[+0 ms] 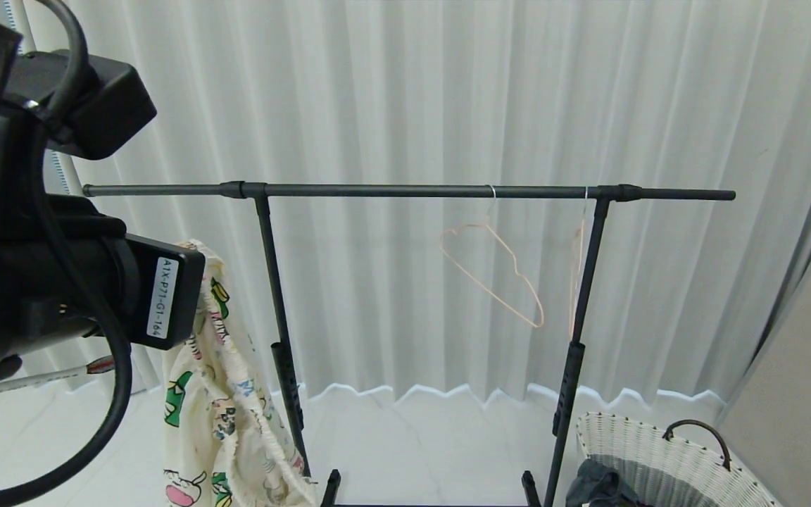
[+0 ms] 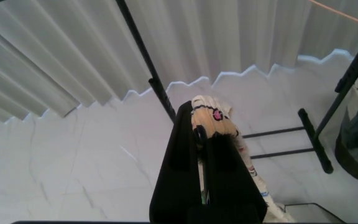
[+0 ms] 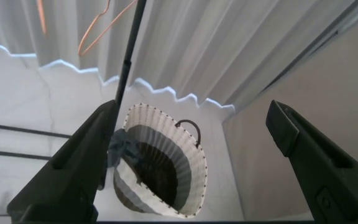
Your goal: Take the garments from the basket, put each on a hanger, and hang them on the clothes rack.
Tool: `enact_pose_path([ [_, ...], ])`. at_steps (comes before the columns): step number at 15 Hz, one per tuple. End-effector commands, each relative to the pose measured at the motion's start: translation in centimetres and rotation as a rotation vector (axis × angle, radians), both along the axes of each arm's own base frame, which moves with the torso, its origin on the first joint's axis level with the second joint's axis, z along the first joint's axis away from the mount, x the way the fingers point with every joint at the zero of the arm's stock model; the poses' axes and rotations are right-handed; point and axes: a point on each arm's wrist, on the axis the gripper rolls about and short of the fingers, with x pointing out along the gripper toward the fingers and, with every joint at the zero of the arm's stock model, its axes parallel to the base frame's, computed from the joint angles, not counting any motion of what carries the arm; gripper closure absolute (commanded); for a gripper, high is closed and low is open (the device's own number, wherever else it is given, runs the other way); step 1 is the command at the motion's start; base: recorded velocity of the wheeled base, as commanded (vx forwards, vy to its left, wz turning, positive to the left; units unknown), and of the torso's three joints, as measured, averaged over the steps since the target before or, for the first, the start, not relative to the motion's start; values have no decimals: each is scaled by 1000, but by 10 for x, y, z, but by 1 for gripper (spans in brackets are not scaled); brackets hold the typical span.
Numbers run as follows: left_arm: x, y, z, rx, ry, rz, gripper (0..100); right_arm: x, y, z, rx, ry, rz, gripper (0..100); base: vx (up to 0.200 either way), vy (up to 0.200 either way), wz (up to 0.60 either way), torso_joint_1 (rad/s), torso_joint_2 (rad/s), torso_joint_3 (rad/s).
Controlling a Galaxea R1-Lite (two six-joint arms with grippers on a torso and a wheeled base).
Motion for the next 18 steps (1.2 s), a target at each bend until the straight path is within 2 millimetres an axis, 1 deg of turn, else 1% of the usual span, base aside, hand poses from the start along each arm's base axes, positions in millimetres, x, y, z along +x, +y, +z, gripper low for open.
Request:
enact_pose_path([
  [1,0,0,-1,3,3,0,100,0,0,-2,-1,9,-1,0,200,0,0,7,2,2],
  [4,0,1,-1,3,3,1,100,1,0,-3,1,13,-2,0,200,0,0,7,2,1],
  [7,-2,2,-4,8,8,0,100,2,1,-14,2,52,-8,0,200,0,0,2,1,2],
  [11,-4,4,-15,38,37,0,100,11,3,-29,66,119,-41,0,200,0,0,2,1,0],
  [14,-4,4,-21,55,53,0,100,21,6,-39,112,168,-70,0,200,0,0,1,-1,4],
  [16,-4,4,-28,66,68,6,100,38,12,-47,152,201,-95,0,200,0,0,7,5,0],
  [18,-4,5,-36,72,74,9,100,54,20,-52,184,206,-93,0,0,0,0,0,0,0],
])
